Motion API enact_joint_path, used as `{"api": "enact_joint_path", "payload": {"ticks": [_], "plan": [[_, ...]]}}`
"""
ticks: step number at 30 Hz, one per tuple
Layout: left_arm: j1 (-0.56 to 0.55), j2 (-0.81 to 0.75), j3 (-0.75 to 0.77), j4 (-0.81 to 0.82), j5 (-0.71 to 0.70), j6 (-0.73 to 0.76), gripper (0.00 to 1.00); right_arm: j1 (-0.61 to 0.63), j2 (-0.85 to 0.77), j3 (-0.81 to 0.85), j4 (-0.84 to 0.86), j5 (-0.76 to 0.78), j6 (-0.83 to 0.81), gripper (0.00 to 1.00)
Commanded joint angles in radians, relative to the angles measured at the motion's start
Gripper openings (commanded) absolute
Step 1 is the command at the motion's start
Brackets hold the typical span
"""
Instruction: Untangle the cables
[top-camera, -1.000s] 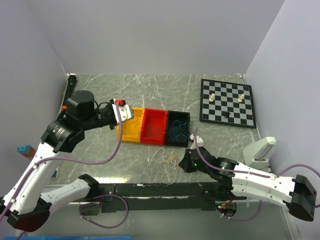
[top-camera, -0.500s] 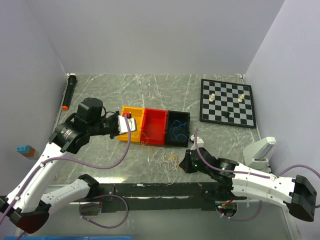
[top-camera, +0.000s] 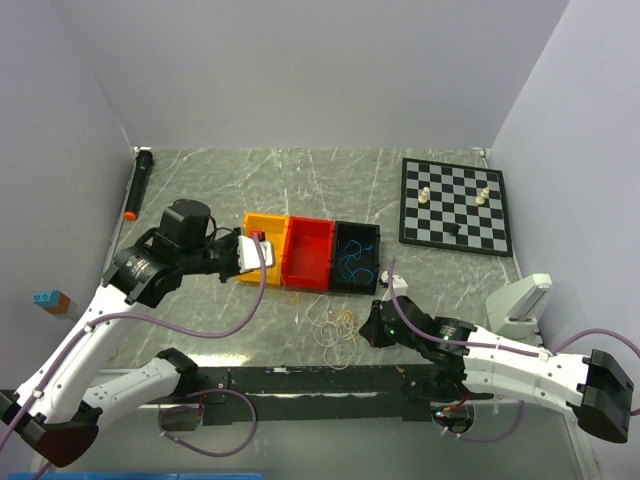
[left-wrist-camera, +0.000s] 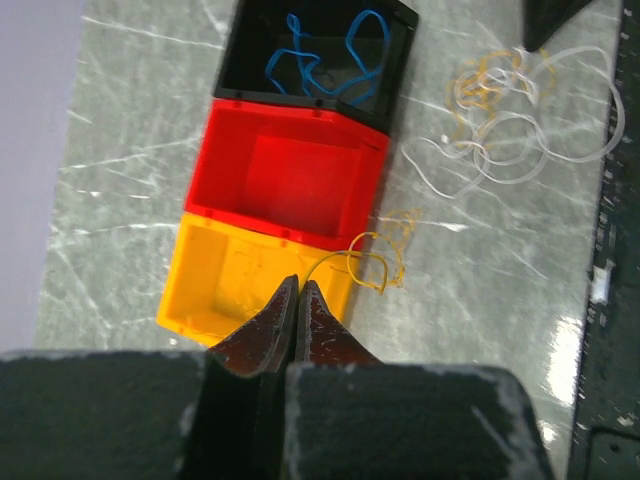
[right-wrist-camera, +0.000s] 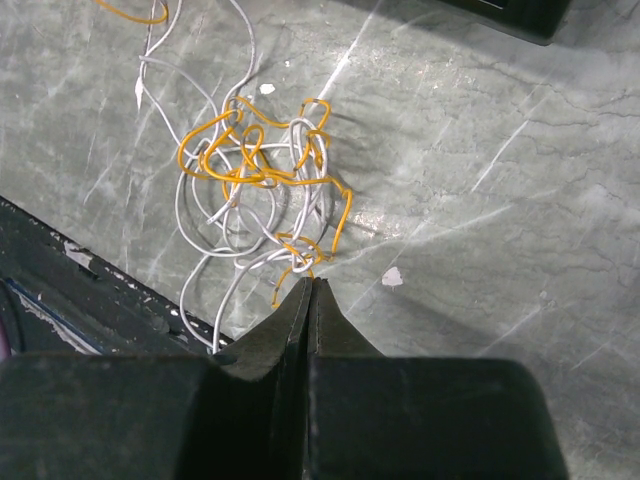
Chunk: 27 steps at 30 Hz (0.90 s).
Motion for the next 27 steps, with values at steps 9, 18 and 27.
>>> {"api": "enact_joint_path", "payload": {"ticks": [9,18,27], "plan": [[0.001,-0.123,-0.089,0.600,-0.393,-0.232,0.01,0.006,0.004,-0.004,0.045,0.005,-0.001,0.00],[0.002,-0.079,-0.101,0.708,-0.549,-0.273,0.01,0.007,0.001,-0.005,0.057,0.004,-0.001,0.00],[0.019,0.030,-0.178,0.762,-0.592,-0.273,0.01,0.006,-0.014,-0.010,0.057,0.002,-0.001,0.00]]}}
